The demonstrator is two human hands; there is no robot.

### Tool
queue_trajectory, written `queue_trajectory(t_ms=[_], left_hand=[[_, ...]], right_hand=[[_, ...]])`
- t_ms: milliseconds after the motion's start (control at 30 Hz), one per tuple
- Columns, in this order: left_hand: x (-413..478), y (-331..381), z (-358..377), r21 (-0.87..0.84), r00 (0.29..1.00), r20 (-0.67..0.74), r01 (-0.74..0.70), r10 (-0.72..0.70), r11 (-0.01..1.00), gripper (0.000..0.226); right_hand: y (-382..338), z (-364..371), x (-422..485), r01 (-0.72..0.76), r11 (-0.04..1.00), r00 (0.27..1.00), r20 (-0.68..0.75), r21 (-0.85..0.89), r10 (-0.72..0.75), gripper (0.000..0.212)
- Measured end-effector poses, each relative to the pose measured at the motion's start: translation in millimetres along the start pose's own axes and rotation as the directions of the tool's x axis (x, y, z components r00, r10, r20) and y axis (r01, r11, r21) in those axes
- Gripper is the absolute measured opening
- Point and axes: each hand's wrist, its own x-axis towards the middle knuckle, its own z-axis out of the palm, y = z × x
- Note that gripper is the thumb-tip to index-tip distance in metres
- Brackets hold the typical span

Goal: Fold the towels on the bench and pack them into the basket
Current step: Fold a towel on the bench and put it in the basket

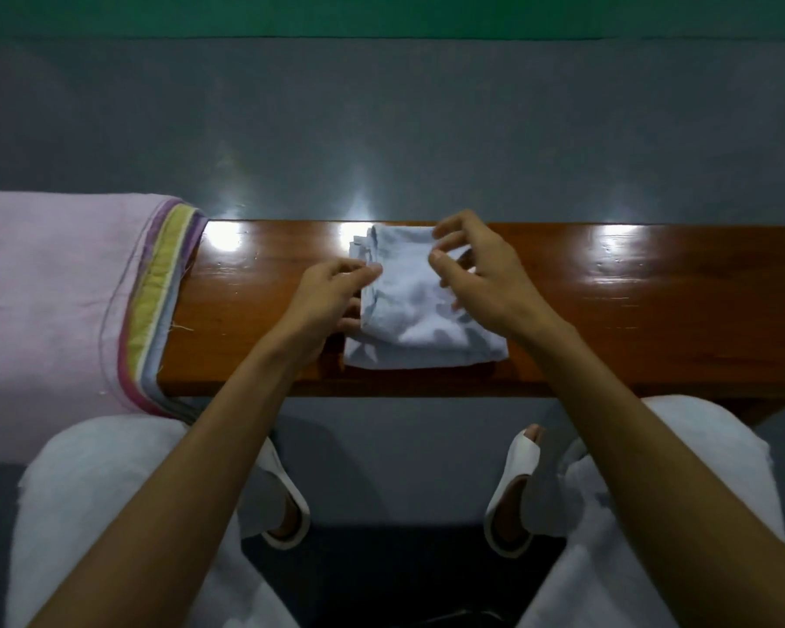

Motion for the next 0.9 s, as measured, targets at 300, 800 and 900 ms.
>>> queue_trajectory(t_ms=[300, 800, 900], left_hand=[[-5.1, -4.4, -0.4, -0.045, 0.993, -0.085, -0.086, 0.082, 0.995, 0.044], [1.7, -25.4, -0.2, 0.616, 0.884, -0.307, -0.097, 0.352, 0.782, 0.025], [5.1, -19.7, 0.7, 0.5, 0.934, -0.261, -0.087, 0.246, 0.861, 0.022]], right_hand=[[32.5, -5.7, -23.5, 0.177, 0.899, 0.978, 0.171, -0.401, -0.116, 0.086], [38.6, 4.0, -20.4, -0.369, 0.921, 0.917, -0.21, -0.125, 0.339, 0.025], [34.7, 5.3, -17.5, -0.399, 0.916, 0.91, -0.133, -0.032, 0.392, 0.022]])
